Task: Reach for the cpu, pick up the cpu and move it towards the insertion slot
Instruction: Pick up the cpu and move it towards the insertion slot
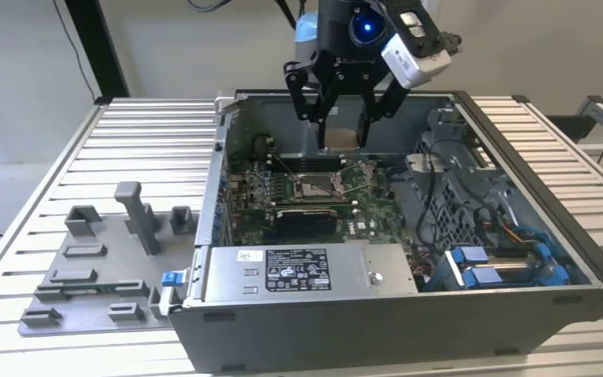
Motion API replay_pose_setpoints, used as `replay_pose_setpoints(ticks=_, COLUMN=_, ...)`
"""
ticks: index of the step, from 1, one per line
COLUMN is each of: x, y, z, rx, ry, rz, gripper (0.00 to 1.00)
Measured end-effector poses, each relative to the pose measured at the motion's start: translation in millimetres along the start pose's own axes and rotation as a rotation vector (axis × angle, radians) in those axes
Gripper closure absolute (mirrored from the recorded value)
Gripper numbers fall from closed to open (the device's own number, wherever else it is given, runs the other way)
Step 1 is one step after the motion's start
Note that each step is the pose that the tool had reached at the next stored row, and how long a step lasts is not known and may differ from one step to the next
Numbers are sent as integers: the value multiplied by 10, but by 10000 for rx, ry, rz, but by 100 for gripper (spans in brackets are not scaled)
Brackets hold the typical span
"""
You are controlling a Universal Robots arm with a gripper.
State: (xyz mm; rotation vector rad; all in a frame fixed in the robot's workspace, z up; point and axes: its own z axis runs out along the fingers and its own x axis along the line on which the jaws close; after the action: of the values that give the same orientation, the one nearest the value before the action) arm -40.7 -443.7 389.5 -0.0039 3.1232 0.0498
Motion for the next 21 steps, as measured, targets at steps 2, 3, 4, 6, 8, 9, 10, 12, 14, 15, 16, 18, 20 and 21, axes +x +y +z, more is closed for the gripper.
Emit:
replay_pose_setpoints(ticks=2, x=12, y=53, z=8, rx=10, ry=0, rz=0, gripper=100)
replay_pose_setpoints(ticks=3, x=17, y=82, z=12, rx=18, ry=0, rz=-1, gripper=100)
replay_pose_setpoints(ticks=4, x=23, y=114, z=17, rx=24, ry=0, rz=0, gripper=100)
replay_pose_setpoints(ticks=6, x=32, y=176, z=26, rx=38, ry=0, rz=-1, gripper=100)
replay_pose_setpoints(ticks=8, x=38, y=239, z=34, rx=53, ry=0, rz=-1, gripper=100)
replay_pose_setpoints(ticks=9, x=41, y=271, z=38, rx=61, ry=1, rz=-1, gripper=100)
replay_pose_setpoints(ticks=10, x=44, y=303, z=42, rx=70, ry=0, rz=-1, gripper=100)
replay_pose_setpoints(ticks=12, x=49, y=362, z=50, rx=85, ry=1, rz=-1, gripper=100)
replay_pose_setpoints(ticks=14, x=54, y=427, z=58, rx=100, ry=1, rz=-2, gripper=100)
replay_pose_setpoints(ticks=15, x=56, y=456, z=63, rx=106, ry=1, rz=-2, gripper=100)
replay_pose_setpoints(ticks=16, x=59, y=489, z=67, rx=114, ry=1, rz=-1, gripper=100)
replay_pose_setpoints(ticks=18, x=63, y=549, z=76, rx=128, ry=2, rz=-3, gripper=100)
replay_pose_setpoints(ticks=20, x=68, y=614, z=83, rx=144, ry=3, rz=-1, gripper=100)
replay_pose_setpoints(ticks=21, x=70, y=647, z=88, rx=150, ry=2, rz=-2, gripper=100)
